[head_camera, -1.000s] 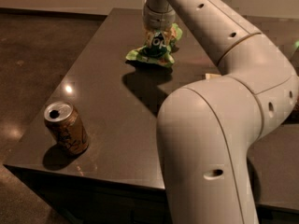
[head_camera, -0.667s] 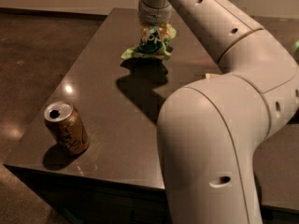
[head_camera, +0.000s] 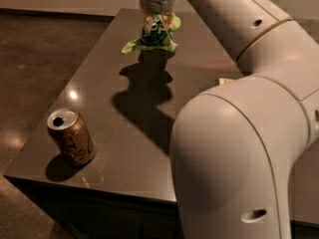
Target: Pick green rice chip bag
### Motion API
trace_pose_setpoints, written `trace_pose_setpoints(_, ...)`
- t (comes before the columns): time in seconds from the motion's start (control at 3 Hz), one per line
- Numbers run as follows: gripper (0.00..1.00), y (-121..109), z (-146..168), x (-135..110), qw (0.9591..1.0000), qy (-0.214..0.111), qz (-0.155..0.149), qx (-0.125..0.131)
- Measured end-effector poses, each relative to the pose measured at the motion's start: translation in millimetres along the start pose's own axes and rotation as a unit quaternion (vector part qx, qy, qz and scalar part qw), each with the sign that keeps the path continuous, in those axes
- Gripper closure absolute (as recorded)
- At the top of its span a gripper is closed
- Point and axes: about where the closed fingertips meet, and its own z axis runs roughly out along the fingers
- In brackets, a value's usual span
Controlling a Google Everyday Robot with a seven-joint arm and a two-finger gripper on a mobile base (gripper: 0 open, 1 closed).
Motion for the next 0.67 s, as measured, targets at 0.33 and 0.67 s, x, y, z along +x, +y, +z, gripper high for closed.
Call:
trace_pose_setpoints(0.33, 1.00, 6.7, -17.8, -4.6, 0.9998, -0.015, -0.010, -0.001)
trace_pose_setpoints(0.67, 1.00, 12.9, -41.2, -8.5, 0.9990, -0.041, -0.018, 0.001)
